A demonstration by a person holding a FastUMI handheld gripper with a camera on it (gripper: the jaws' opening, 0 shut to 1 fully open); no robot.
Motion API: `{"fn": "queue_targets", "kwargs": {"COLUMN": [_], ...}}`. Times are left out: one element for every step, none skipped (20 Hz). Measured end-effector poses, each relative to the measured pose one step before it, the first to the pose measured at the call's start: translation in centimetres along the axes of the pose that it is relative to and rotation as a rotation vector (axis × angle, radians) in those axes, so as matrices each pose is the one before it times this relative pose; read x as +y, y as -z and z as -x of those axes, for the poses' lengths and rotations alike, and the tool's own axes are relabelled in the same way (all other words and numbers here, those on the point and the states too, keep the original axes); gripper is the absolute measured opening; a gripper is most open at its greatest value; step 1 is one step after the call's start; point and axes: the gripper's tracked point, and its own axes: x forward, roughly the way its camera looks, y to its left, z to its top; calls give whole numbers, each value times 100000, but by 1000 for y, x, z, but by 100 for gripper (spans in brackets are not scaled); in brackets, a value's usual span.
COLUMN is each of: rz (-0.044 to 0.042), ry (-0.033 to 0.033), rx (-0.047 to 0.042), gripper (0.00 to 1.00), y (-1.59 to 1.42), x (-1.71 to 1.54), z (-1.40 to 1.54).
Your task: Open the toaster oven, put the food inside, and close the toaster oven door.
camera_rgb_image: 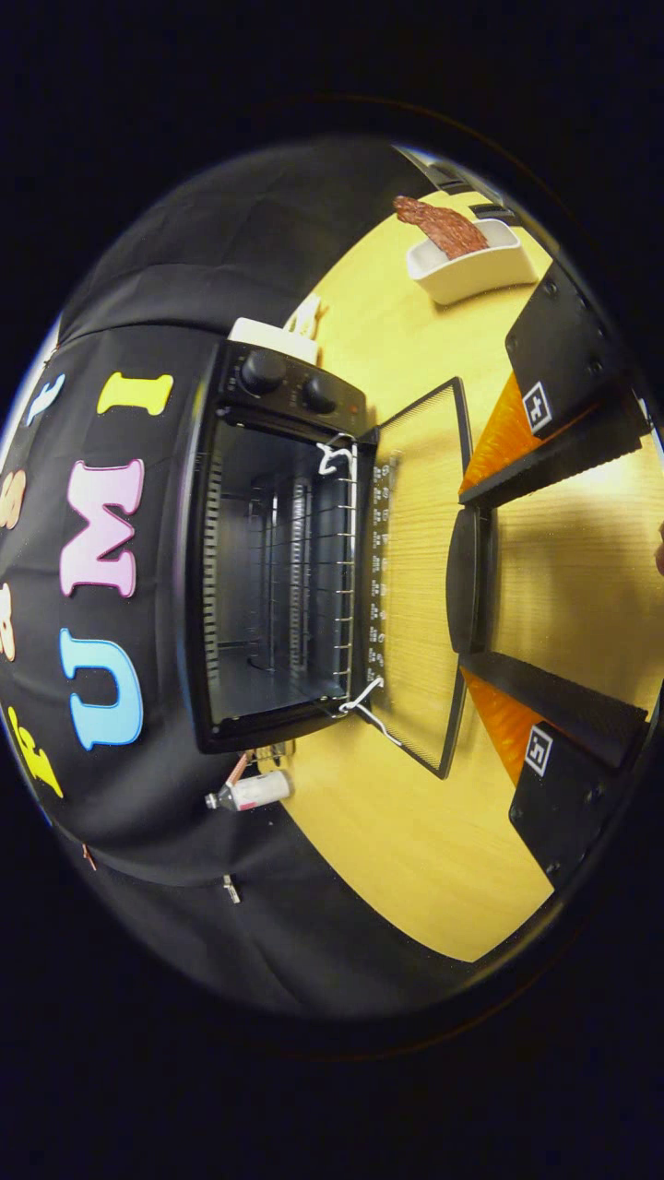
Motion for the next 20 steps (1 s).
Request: {"fn": "queue_targets", "kwargs": {"rz": [488,1362,1535,1326,590,-118,-747,-799,-455,166,847,825,634,433,35,-153,-328,-536,-280,351], "ry": [-353,-1088,-958,-488,-103,-327,-532,-230,-34,229,435,488,460,760,986,1227,1477,1311,1005,768], "rx": [-3658,283,661,-246,-959,-1069,-1262,-1408,-1790,-1928,-1308,-1172,-1577,-1520,-1618,-1662,-1703,-1765,-1339,-1583], "gripper": [99,98,97,97,97,97,98,98,98,98,98,98,98,98,98,98,98,98,98,98], "y": [-999,464,140,113,-329,-348,-580,-540,-709,-660,-560,-630,-732,-809,-907,-872,-1051,-942,-910,-961], "x": [143,252,220,95,-46,-195,-94,-155,-290,-333,-499,-704,-687,-725,-917,-980,-1086,-1020,-1006,-911], "z": [977,-714,333,267,415,679,761,874,749,662,592,518,545,626,655,770,716,746,631,454]}}
